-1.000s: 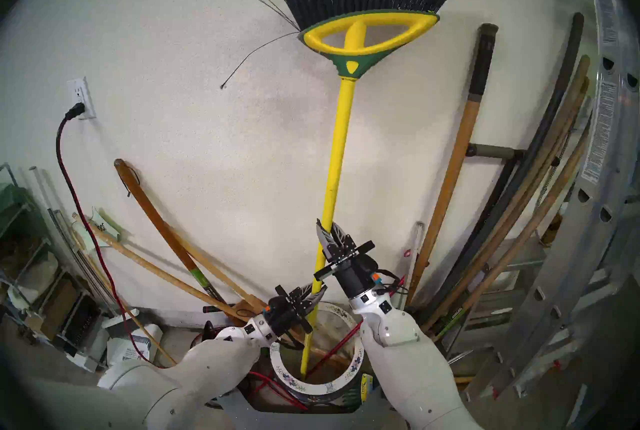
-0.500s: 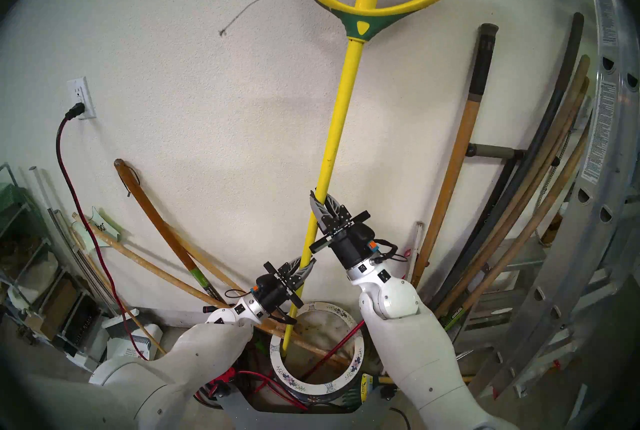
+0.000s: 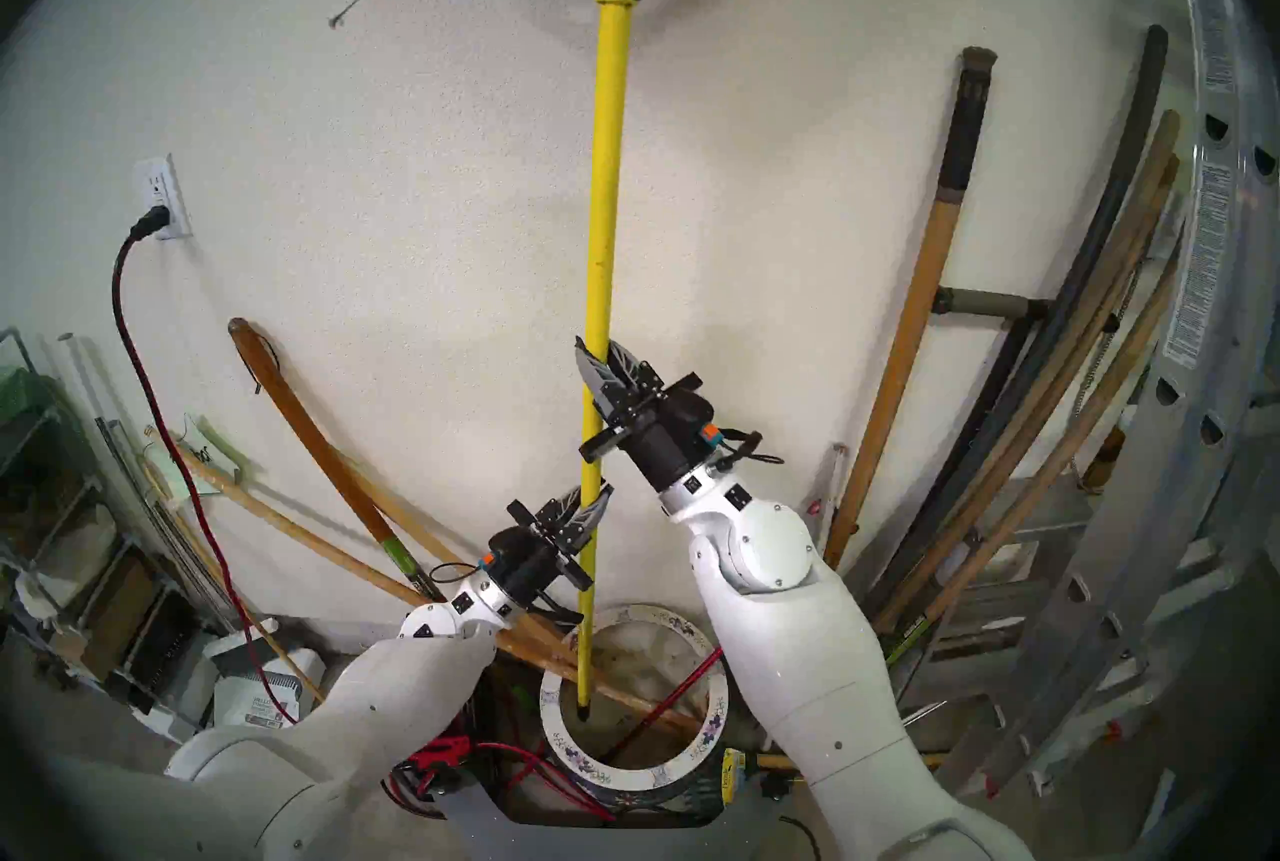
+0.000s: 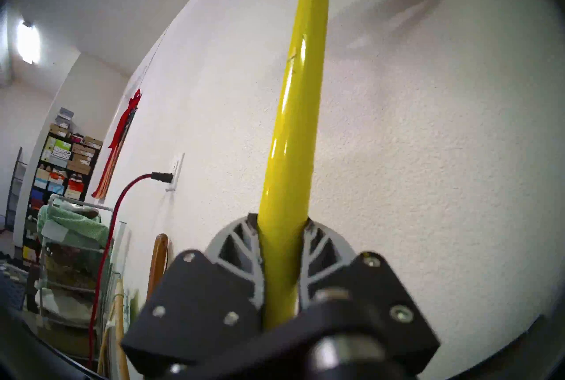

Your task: Take wooden sticks or brooms out of the pot

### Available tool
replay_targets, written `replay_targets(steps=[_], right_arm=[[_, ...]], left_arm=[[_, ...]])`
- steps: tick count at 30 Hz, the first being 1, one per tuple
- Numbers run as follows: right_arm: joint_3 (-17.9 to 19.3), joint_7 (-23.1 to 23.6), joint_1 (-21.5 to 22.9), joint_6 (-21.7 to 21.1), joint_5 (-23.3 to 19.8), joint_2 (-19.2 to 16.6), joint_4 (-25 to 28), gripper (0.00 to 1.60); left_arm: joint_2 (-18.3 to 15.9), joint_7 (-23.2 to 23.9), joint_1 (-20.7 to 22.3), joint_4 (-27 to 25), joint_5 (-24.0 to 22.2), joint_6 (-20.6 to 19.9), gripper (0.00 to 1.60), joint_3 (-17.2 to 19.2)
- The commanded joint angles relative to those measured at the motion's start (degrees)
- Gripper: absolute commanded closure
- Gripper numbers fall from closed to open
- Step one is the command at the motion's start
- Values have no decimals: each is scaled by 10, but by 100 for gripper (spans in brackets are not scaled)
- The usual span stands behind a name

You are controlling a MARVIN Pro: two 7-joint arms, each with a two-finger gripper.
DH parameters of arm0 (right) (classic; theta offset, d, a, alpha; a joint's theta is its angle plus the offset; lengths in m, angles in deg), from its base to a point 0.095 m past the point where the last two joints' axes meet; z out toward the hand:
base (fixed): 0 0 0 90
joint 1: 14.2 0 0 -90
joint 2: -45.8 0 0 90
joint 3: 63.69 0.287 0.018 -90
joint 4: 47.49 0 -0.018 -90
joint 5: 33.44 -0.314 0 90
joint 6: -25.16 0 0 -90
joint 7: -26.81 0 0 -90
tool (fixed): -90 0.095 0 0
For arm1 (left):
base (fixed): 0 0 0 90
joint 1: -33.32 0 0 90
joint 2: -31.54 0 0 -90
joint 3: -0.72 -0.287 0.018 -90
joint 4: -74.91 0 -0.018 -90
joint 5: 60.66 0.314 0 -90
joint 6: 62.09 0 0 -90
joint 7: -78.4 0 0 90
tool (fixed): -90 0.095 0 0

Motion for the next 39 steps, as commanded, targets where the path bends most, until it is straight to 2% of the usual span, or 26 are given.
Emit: replay_targets(steps=[1, 15, 18, 19, 27, 39], right_arm=[[0, -3, 65, -24, -2, 35, 38, 160], [-31, 2, 116, -103, 1, 54, 21, 160], [-40, 2, 125, -119, 1, 57, 17, 160], [-42, 2, 127, -122, 1, 58, 17, 160], [-53, 1, 148, -148, 1, 63, 16, 160], [-56, 5, 195, -184, -2, 81, 12, 160]], left_arm=[[-29, 33, -16, -64, -29, -1, 160, 5], [-83, 48, -52, -184, -93, -27, 160, 12], [-96, 63, -68, -224, -116, -44, 160, 11], [-97, 69, -65, -218, -121, -46, 160, 11], [-126, 105, -82, -268, -165, -83, 160, 14], [-187, 150, -93, -347, -217, -146, 160, 41]])
